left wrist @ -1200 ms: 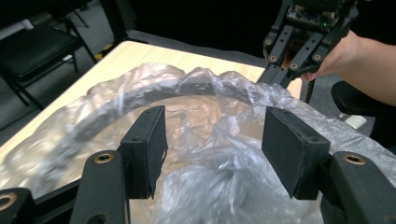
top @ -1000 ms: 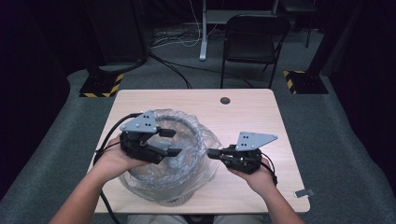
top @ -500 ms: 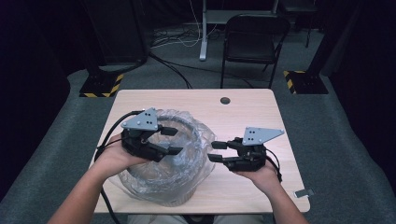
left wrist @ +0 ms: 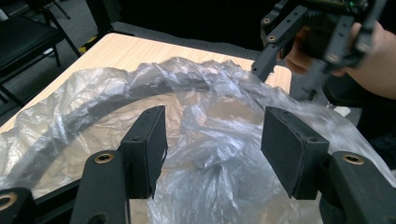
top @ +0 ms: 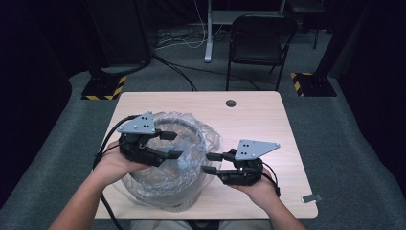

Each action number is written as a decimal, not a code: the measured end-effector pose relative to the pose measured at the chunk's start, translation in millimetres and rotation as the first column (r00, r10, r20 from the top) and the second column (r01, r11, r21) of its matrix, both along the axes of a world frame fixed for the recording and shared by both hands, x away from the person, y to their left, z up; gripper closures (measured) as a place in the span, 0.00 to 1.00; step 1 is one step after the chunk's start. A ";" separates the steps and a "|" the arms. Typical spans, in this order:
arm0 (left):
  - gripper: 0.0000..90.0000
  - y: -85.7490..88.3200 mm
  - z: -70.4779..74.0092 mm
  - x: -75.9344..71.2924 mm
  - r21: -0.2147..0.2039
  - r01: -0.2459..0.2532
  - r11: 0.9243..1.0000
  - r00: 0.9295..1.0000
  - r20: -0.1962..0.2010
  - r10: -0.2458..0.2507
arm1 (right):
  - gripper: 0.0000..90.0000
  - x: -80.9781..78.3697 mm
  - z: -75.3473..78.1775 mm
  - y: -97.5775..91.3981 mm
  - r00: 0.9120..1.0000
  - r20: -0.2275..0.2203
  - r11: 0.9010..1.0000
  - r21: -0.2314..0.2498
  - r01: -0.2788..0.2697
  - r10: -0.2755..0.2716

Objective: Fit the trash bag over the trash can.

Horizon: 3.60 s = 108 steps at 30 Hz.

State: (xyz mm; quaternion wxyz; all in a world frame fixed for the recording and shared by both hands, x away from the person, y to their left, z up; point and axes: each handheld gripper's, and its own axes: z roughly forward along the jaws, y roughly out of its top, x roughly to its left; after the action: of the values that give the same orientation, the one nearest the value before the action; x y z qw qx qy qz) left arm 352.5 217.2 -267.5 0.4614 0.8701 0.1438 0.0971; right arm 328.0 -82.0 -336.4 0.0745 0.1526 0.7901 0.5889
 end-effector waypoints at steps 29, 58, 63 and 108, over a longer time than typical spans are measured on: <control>0.45 -41.3 -21.5 38.5 0.187 0.022 0.982 0.998 -0.062 -0.011 | 1.00 20.4 -7.9 -21.0 0.997 0.024 0.998 0.016 0.068 -0.069; 0.45 -62.1 -47.4 53.4 0.357 0.073 0.931 0.986 -0.169 -0.012 | 0.60 16.0 4.2 -30.8 0.999 0.008 0.994 0.105 -0.038 0.037; 0.45 -65.2 -49.3 54.1 0.359 0.078 0.930 0.984 -0.180 -0.013 | 0.47 11.9 -0.3 -13.9 0.996 0.024 0.994 0.071 -0.085 0.084; 0.46 -59.9 -25.0 46.2 0.375 0.053 0.926 0.995 -0.101 -0.016 | 1.00 14.4 -32.1 2.8 0.987 -0.052 0.974 -0.161 -0.157 0.150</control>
State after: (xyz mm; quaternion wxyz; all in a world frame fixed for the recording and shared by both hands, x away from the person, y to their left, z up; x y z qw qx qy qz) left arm 398.8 157.3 -292.5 0.2800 0.9485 0.1291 0.0727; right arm 342.4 -79.3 -368.4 0.0255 0.0959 0.8467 0.5228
